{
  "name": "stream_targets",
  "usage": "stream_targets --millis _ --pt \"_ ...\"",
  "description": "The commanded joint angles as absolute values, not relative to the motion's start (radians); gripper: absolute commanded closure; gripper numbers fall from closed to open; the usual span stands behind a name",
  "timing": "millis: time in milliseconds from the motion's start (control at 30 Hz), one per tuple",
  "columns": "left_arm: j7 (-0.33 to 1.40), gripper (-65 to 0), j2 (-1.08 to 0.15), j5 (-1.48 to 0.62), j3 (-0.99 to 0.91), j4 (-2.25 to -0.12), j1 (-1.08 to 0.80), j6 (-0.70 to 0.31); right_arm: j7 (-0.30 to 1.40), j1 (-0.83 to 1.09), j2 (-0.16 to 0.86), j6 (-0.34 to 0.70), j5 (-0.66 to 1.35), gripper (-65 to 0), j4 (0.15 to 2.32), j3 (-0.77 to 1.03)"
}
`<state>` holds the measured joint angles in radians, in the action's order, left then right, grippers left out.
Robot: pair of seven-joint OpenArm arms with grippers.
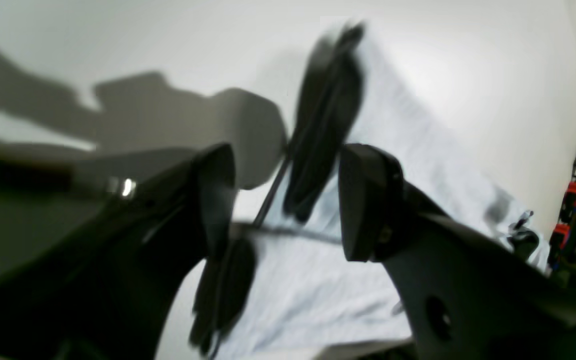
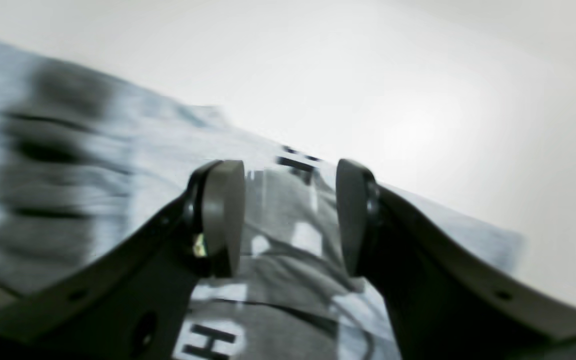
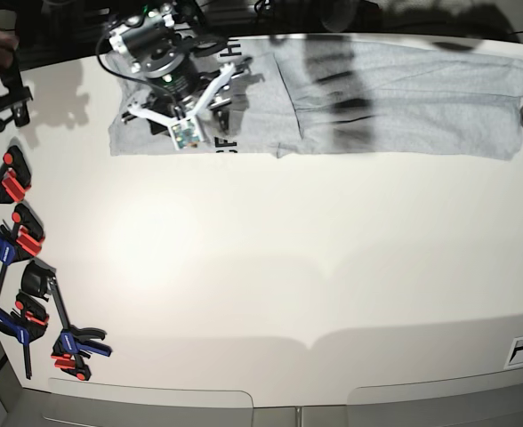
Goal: Fold the T-shirt properly
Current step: 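Release the flap and lift the right gripper off the shirt, then lower the left gripper and grasp the shirt's folded end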
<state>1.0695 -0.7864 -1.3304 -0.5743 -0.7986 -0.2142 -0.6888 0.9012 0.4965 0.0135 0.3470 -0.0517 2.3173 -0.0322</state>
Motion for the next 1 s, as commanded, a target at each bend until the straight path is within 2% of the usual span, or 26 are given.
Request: stream_targets --millis 0,200,300,533,800,900,967 --pt "1.054 -32.3 -0.818 -1.354 -0.584 -0.811 -0.221 -0.698 0.873 0.496 0.012 0.348 -0.045 -27.5 2.334 -0.019" --pt "1.062 -32.9 -0.809 -1.354 -0.584 -0.811 -0.268 -0.698 0.865 0.496 0.012 0.348 -0.044 -27.5 2.334 0.019" --pt "1.077 -35.3 -0.790 -1.354 -0.584 -0.812 -0.280 -0.698 0.859 0.496 0.012 0.348 -0.039 -27.5 2.334 0.019" --pt "1.119 -35.2 -0.716 -1.349 -0.583 -0.838 -0.280 -0.698 0.852 0.496 0.012 0.348 0.023 -27.5 2.334 0.019" --pt "1.185 -34.9 -0.694 -1.349 -0.583 -0.894 -0.286 -0.698 0.852 0.496 0.012 0.349 0.023 -27.5 2.334 0.019" --pt "1.180 -28.7 -0.693 -1.351 -0.583 -0.895 -0.285 -0.698 0.852 0.496 0.012 0.349 0.023 -27.5 2.334 0.019" --pt "1.159 -18.5 -0.693 -1.351 -0.583 -0.895 -0.285 -0.698 0.852 0.496 0.012 0.349 0.023 -27.5 2.334 0.019"
